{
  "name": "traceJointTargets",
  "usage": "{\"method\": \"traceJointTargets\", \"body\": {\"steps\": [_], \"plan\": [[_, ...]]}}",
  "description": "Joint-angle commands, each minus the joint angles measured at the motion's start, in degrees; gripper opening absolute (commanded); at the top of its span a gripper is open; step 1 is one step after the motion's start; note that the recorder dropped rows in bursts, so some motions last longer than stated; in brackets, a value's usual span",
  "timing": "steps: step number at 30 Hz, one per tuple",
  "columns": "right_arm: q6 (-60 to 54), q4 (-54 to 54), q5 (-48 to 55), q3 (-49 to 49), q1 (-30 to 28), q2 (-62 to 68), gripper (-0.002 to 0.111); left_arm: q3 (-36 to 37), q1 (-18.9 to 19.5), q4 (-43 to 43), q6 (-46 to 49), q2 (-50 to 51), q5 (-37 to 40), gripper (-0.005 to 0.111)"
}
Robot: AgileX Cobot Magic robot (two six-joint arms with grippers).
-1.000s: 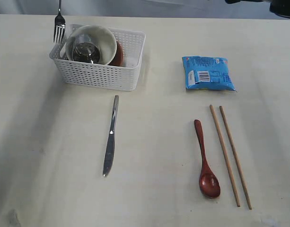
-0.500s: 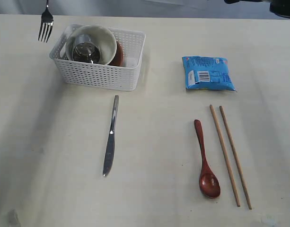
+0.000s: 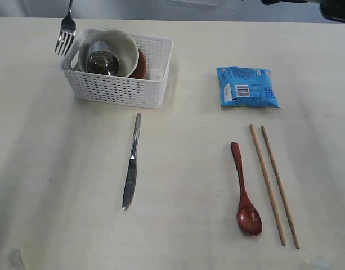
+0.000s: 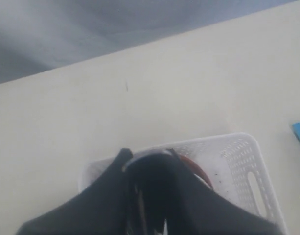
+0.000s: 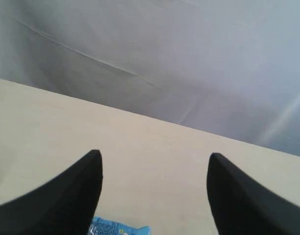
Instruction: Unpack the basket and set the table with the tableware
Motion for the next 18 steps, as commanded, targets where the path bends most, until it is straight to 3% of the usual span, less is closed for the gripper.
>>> {"method": "traceJointTargets", "body": {"steps": [1, 9, 14, 18], "plan": [[-2.05, 1.36, -0.44, 0.25, -0.32, -0.33, 0.059, -0.32, -2.0, -0.34, -2.65, -0.72, 0.29, 0.005], [-3.95, 1.36, 0.08, 0.25, -0.32, -0.33, 0.059, 1.59, -5.06, 1.25, -6.99, -1.34, -1.95, 0.005], [-3.68, 1.36, 2.04, 0.53, -0.32, -0.33, 0.059, 13.48, -6.29, 1.75, -10.08, -5.42, -15.81, 0.005], [-3.02, 1.36, 15.38, 1.61, -0.32, -0.33, 0.059, 24.37, -6.29, 1.75, -13.9, -10.1, -29.89, 0.005]]}}
